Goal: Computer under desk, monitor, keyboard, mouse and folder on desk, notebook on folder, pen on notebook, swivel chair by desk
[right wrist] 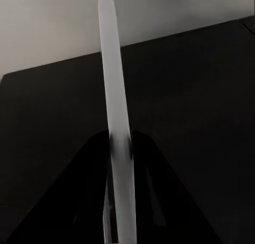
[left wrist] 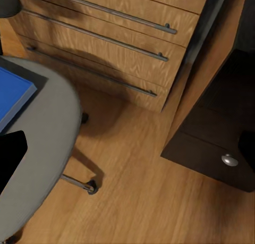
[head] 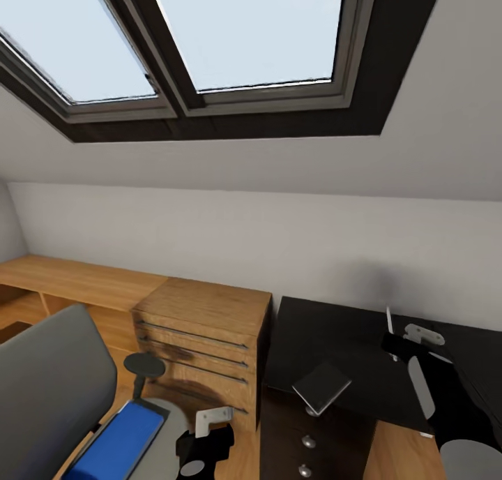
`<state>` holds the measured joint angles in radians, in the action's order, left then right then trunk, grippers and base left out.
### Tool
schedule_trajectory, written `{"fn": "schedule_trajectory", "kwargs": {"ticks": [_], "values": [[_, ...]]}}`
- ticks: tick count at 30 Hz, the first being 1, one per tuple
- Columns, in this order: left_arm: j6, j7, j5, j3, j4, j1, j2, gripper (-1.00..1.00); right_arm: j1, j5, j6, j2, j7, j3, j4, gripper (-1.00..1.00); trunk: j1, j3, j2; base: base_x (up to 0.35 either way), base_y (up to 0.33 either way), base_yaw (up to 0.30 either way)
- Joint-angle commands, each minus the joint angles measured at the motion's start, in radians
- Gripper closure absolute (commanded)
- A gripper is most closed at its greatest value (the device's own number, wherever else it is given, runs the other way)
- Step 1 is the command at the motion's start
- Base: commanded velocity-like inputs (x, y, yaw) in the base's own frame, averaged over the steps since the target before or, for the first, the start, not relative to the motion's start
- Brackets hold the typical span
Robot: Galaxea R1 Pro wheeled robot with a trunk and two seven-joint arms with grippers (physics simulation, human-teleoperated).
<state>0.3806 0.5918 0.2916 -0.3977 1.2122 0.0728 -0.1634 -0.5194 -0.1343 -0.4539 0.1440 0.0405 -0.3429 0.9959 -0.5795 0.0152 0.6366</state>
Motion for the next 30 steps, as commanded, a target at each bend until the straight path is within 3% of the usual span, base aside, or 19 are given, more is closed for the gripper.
{"fn": "schedule_trajectory", "kwargs": {"ticks": [1,4,7,8,11,12,15,16,17,30], "values": [[0.003,0.008,0.008,-0.004,0.001,0.001,0.0,-1.0,-0.001,-0.012,-0.007,0.005,0.0,0.0,-0.007,1.0,-0.001,0.002,0.001,0.255,0.0,0.0],[0.003,0.007,0.009,-0.011,0.002,0.001,0.0,-1.0,-0.005,-0.014,-0.018,0.039,-0.037,0.001,-0.1,1.0,-0.001,0.002,0.001,0.288,0.0,0.0],[0.003,0.007,0.009,-0.013,0.002,0.001,-0.001,-1.0,-0.033,-0.014,-0.021,0.055,-0.052,0.001,-0.197,1.0,-0.001,0.002,0.001,0.209,0.0,0.0],[0.003,0.007,0.009,-0.019,0.003,0.001,-0.002,-1.0,-0.094,-0.015,-0.018,0.077,-0.059,0.001,-0.315,1.0,-0.001,0.002,0.001,0.05,0.0,0.0],[0.003,0.006,0.01,-0.03,0.01,0.001,-0.003,-1.0,-0.128,-0.015,-0.015,0.087,-0.061,0.002,-0.394,1.0,-0.001,0.002,0.001,0.025,0.0,0.0],[0.004,0.007,0.03,-0.034,0.044,0.001,-0.003,-1.0,-0.14,-0.012,-0.011,0.09,-0.062,0.004,-0.425,1.0,-0.001,0.002,0.001,0.005,0.0,0.0],[0.005,0.008,0.094,-0.034,0.103,0.001,0.0,-1.0,-0.144,-0.01,0.005,0.089,-0.062,0.007,-0.443,1.0,-0.001,0.002,0.001,0.003,0.0,0.0],[0.006,0.009,0.154,-0.035,0.14,0.002,0.003,-1.0,-0.146,-0.009,0.026,0.088,-0.061,0.009,-0.474,1.0,-0.001,0.002,0.001,0.0,0.0,0.0],[0.007,0.011,0.182,-0.036,0.156,0.001,0.004,-1.0,-0.148,-0.008,0.045,0.087,-0.059,0.009,-0.502,1.0,-0.005,0.005,0.008,0.0,0.0,0.0],[0.009,0.014,0.205,-0.051,0.168,0.001,0.005,-1.0,-0.154,-0.01,0.071,0.083,-0.053,0.01,-0.506,1.0,-0.054,0.045,0.099,0.0,0.0,0.0]]}}
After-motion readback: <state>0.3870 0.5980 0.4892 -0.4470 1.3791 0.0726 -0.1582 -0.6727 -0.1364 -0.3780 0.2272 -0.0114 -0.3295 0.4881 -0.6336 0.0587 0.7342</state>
